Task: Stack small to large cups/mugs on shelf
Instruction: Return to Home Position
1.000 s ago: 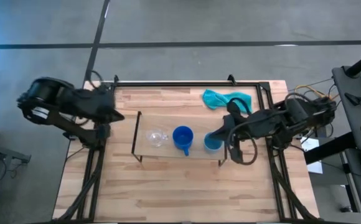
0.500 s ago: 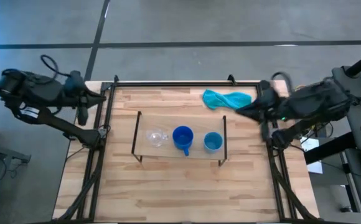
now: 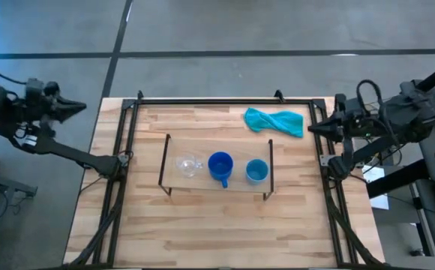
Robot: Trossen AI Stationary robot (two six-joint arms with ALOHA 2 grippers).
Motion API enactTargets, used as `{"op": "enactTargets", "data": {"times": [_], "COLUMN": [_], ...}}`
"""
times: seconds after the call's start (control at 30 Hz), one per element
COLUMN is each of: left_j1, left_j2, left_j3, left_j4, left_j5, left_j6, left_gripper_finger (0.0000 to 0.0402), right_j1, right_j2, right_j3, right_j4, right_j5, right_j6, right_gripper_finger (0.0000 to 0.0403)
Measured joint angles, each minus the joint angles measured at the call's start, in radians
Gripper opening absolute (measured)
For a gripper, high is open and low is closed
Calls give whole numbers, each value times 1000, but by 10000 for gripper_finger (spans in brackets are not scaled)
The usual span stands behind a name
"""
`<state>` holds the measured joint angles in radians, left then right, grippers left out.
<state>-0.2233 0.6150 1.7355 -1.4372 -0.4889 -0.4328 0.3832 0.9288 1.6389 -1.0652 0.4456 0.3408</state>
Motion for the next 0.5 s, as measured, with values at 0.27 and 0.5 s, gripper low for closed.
{"op": "enactTargets", "data": {"times": [0.27, 0.5], "left_j1": [0, 0], "left_j2": [-207, -349], "left_j3": [-319, -515], "left_j4": [293, 366], "left_j5": [72, 90], "left_j6": [68, 35], "left_gripper_finger": [0, 0], "right_j1": [0, 0], "right_j2": [-252, -506], "right_j3": [-369, -666], "right_j4": [329, 549], "right_j5": [-131, -135], "right_j6": [0, 2], "right_gripper_finger": [9, 9]}}
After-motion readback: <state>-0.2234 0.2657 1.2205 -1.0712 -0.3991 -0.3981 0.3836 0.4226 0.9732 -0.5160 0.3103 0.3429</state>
